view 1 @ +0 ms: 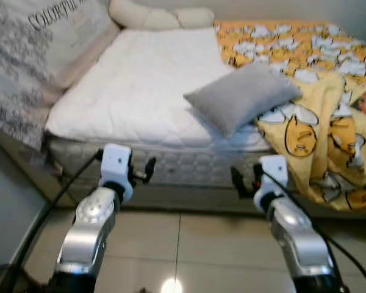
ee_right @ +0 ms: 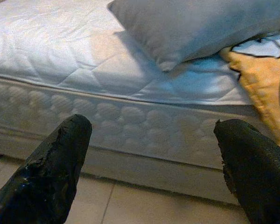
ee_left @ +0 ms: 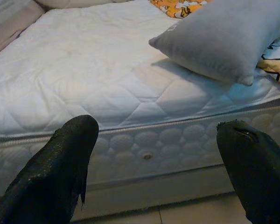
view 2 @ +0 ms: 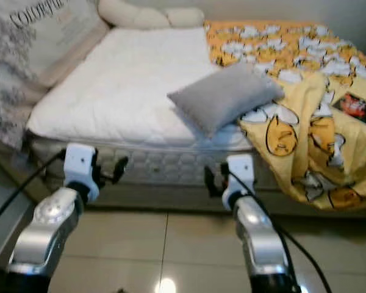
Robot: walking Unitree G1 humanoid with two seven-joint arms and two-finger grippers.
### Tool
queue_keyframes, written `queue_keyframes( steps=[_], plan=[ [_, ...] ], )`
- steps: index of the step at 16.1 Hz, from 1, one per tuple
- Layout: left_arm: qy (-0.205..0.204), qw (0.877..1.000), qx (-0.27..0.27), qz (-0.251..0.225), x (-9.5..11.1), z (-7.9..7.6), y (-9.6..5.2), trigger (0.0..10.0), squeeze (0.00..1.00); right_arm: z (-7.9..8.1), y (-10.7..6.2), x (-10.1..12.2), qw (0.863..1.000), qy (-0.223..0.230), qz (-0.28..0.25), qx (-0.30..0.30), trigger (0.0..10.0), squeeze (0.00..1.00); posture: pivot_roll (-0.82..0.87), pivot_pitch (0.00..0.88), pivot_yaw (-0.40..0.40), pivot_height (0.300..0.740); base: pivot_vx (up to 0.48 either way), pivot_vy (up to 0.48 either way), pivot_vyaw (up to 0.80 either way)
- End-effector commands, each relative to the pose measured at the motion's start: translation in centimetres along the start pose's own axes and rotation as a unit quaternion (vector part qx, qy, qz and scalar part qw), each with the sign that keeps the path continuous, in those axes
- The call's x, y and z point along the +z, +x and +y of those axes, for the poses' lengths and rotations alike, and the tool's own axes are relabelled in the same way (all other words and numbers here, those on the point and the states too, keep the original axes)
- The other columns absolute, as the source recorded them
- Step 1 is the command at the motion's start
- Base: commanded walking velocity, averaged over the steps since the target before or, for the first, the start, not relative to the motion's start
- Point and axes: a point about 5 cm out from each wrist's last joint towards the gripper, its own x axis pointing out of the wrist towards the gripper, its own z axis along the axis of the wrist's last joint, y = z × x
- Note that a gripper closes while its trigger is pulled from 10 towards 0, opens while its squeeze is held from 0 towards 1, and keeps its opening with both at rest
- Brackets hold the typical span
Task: Clean up the room
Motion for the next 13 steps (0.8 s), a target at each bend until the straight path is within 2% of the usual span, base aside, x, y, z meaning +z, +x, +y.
queue_keyframes(
  steps=[1, 13],
  plan=[
    [0.001, 1.0, 0.009, -0.013, 0.62, 0.54, -0.08, 10.0, 0.0, 0.59, 0.22, 0.75, 1.0, -0.003, -0.014, 0.009, 10.0, 0.0, 0.04, 0.0, 0.038, 0.74, 0.0, 0.0, 0.0],
    [-0.004, 1.0, 0.004, -0.009, 0.51, 0.42, -0.02, 10.0, 0.0, 0.42, 0.24, 0.51, 1.0, -0.005, -0.005, 0.003, 10.0, 0.0, 0.04, 0.0, 0.039, 0.74, 0.293, 0.0, 0.0]
  ],
)
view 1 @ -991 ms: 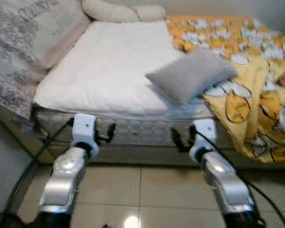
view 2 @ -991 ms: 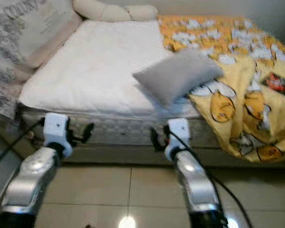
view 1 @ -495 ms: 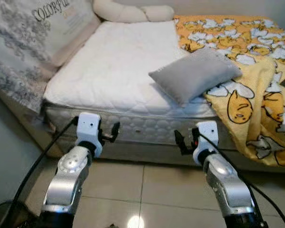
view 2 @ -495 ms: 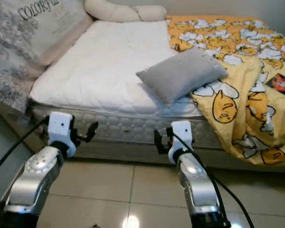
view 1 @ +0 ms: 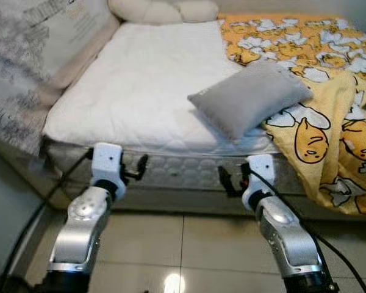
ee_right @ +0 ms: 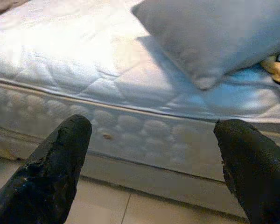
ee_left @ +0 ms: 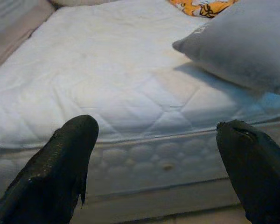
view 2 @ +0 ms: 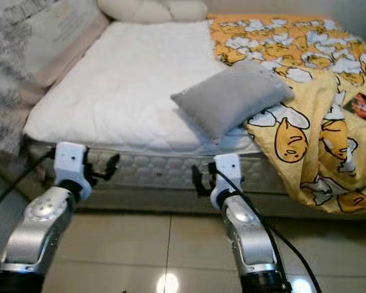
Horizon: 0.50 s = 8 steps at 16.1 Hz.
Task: Clean up the room
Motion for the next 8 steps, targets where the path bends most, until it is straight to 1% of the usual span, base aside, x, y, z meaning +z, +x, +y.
queue_keyframes(
  steps=[1, 5, 8],
  plan=[
    [-0.002, 1.0, -0.012, -0.003, 0.16, -0.71, 0.13, 10.0, 0.0, -1.06, -0.12, 0.13, 1.0, 0.0, 0.001, -0.019, 10.0, 0.0, 0.04, 0.0, 0.038, 0.74, 0.3, 0.0, 0.0],
    [-0.003, 1.0, -0.015, -0.002, 0.11, -0.84, 0.15, 10.0, 0.0, -1.2, -0.1, 0.21, 1.0, 0.0, -0.001, -0.022, 10.0, 0.0, 0.04, 0.0, 0.036, 0.74, 0.301, 0.0, -0.72],
    [-0.003, 1.0, -0.017, -0.001, 0.1, -0.93, 0.2, 10.0, 0.0, -1.32, -0.08, 0.27, 1.0, -0.001, -0.003, -0.023, 10.0, 0.0, 0.04, 0.0, 0.036, 0.74, 0.3, 0.0, 0.0]
  ],
)
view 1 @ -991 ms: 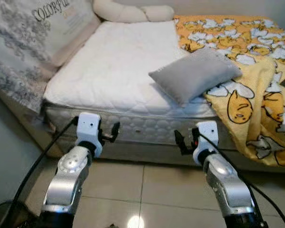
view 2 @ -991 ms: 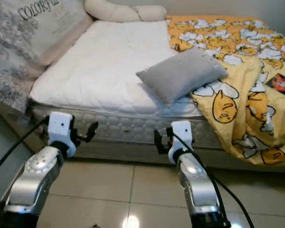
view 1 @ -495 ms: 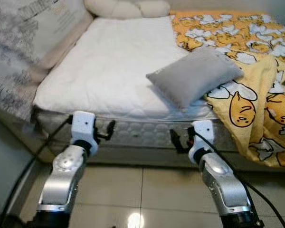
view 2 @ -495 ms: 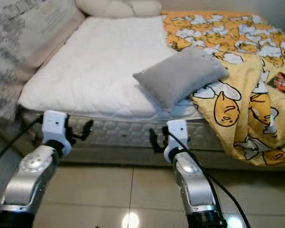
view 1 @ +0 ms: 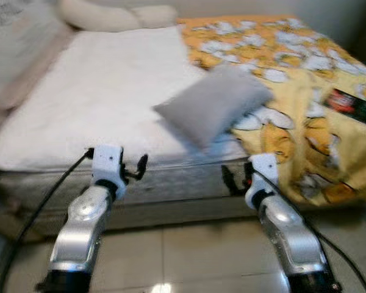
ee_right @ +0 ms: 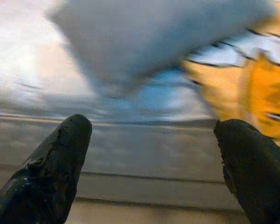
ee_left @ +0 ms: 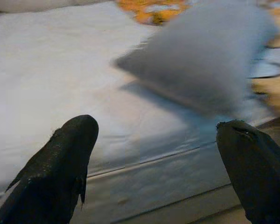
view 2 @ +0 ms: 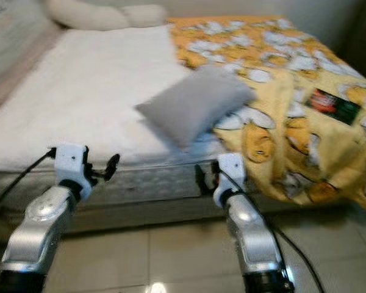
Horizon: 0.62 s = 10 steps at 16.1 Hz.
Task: Clean up the room
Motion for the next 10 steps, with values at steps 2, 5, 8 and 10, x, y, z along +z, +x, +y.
queue_keyframes(
  steps=[2, 5, 8, 10],
  plan=[
    [0.007, 1.0, 0.001, -0.002, 0.19, 0.34, -0.09, 10.0, 0.0, 0.08, 0.26, 0.73, 1.0, 0.003, -0.014, -0.001, 10.0, 0.0, 0.04, 0.0, 0.035, 0.74, 0.3, 0.0, 0.0],
    [0.006, 1.0, 0.0, -0.001, 0.14, 0.29, -0.06, 10.0, 0.0, 0.07, 0.3, 0.75, 1.0, 0.001, -0.014, -0.002, 10.0, 0.0, 0.04, 0.0, 0.033, 0.74, 0.3, 0.0, 0.0],
    [0.005, 1.0, -0.001, 0.0, 0.11, 0.21, -0.03, 10.0, 0.0, 0.06, 0.37, 0.8, 1.0, -0.003, -0.015, -0.003, 10.0, 0.0, 0.04, 0.0, 0.032, 0.74, 0.303, 0.0, 0.0],
    [0.004, 1.0, 0.0, 0.0, 0.12, 0.24, -0.01, 10.0, 0.0, 0.13, 0.46, 0.88, 1.0, -0.005, -0.016, -0.003, 10.0, 0.0, 0.04, 0.0, 0.03, 0.74, 0.3, 0.0, 0.0]
  ],
)
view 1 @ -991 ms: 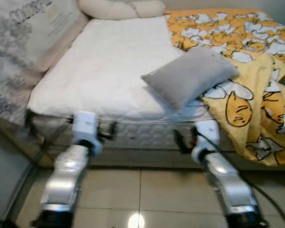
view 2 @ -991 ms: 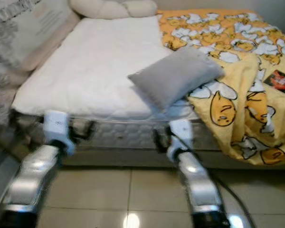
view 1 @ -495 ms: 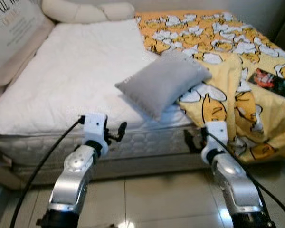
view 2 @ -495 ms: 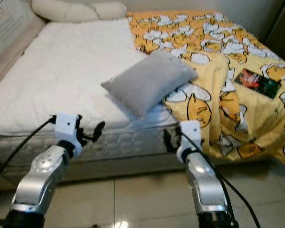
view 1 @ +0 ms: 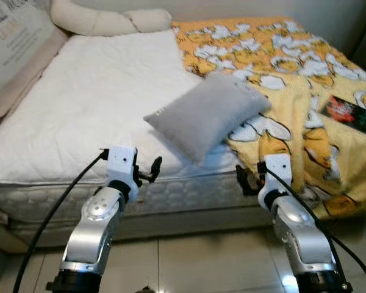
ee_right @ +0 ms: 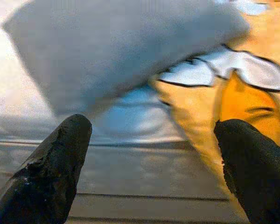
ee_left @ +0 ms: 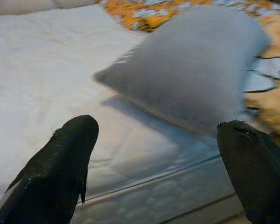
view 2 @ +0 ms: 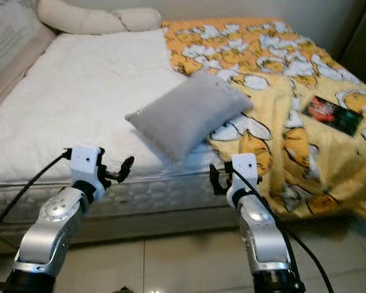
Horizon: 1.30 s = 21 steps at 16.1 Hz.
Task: Clean up the room
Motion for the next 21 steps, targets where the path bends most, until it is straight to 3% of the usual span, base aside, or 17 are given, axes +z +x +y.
queue_keyframes(
  steps=[1, 21],
  plan=[
    [0.002, 1.0, 0.009, -0.004, 0.31, 0.52, -0.03, 10.0, 0.0, 0.85, 0.31, 0.63, 1.0, -0.004, -0.012, 0.015, 10.0, 0.0, 0.04, 0.0, 0.029, 0.74, 0.3, 0.0, 0.0],
    [0.002, 1.0, 0.008, -0.004, 0.29, 0.31, -0.08, 10.0, 0.0, 0.97, 0.57, 0.76, 1.0, -0.006, -0.014, 0.02, 10.0, 0.0, 0.05, 0.0, 0.021, 0.74, 0.3, 0.0, 0.0]
  ],
)
